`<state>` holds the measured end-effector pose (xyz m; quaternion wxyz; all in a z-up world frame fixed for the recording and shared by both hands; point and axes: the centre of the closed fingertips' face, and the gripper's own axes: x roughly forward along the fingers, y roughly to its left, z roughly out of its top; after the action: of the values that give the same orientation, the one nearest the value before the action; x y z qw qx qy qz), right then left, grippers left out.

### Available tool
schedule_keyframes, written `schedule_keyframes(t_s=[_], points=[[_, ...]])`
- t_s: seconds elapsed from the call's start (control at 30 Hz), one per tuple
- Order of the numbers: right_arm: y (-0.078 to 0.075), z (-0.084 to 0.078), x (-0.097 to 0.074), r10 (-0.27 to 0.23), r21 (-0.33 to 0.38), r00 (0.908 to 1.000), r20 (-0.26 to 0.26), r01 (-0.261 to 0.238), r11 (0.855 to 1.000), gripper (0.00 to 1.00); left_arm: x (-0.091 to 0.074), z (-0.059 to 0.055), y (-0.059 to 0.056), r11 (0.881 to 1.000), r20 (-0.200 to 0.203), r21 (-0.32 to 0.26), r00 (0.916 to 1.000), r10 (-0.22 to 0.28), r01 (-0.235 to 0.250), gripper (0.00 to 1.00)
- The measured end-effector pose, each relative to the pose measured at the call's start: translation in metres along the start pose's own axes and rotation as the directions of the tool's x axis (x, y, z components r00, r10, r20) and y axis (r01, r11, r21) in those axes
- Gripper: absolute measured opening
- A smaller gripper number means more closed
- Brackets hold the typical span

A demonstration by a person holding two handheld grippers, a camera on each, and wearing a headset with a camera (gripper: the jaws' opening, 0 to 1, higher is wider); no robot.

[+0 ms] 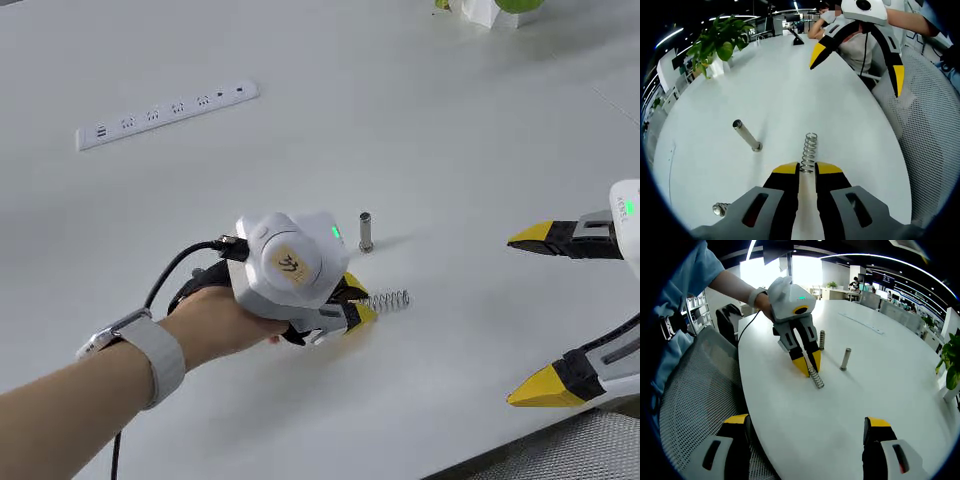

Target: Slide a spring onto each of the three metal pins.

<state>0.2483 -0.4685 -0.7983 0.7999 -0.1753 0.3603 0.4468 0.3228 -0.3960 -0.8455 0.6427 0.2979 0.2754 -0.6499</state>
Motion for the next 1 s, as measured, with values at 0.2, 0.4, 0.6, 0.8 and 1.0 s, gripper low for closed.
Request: schedule_keyframes(t_s=[0.2, 0.4, 0.6, 0.8, 1.0], points=[[0.002, -0.001, 0.001, 0.002, 0.000, 1.0000, 0.000, -0.002, 1.000, 0.93, 0.001, 0.000, 0.000, 1.000, -0.021, 0.002, 0.9998, 0.003, -0.003, 0.08], [0.004, 0.000, 0.002, 0.006, -0.003, 1.0000, 0.001, -0.006, 1.000, 0.93, 0.001, -0.001, 0.000, 1.000, -0.035, -0.031, 0.9994, -0.002, 0.001, 0.07], [0.004, 0.001, 0.002, 0.007, -0.002, 1.0000, 0.006, -0.007, 1.000, 0.93, 0.000, -0.002, -0.003, 0.999, -0.037, -0.046, 0.9993, -0.005, 0.003, 0.07], [0.004, 0.005, 0.001, 0.006, -0.006, 0.9999, 0.010, -0.006, 1.000, 0.92, -0.006, -0.004, -0.004, 0.998, -0.024, -0.060, 0.9996, 0.012, -0.013, 0.07], [-0.001, 0.012, -0.002, 0.005, -0.020, 0.9999, 0.016, -0.005, 1.000, 0.91, -0.019, -0.003, -0.005, 0.995, 0.016, -0.095, 0.9989, 0.045, -0.043, 0.07]])
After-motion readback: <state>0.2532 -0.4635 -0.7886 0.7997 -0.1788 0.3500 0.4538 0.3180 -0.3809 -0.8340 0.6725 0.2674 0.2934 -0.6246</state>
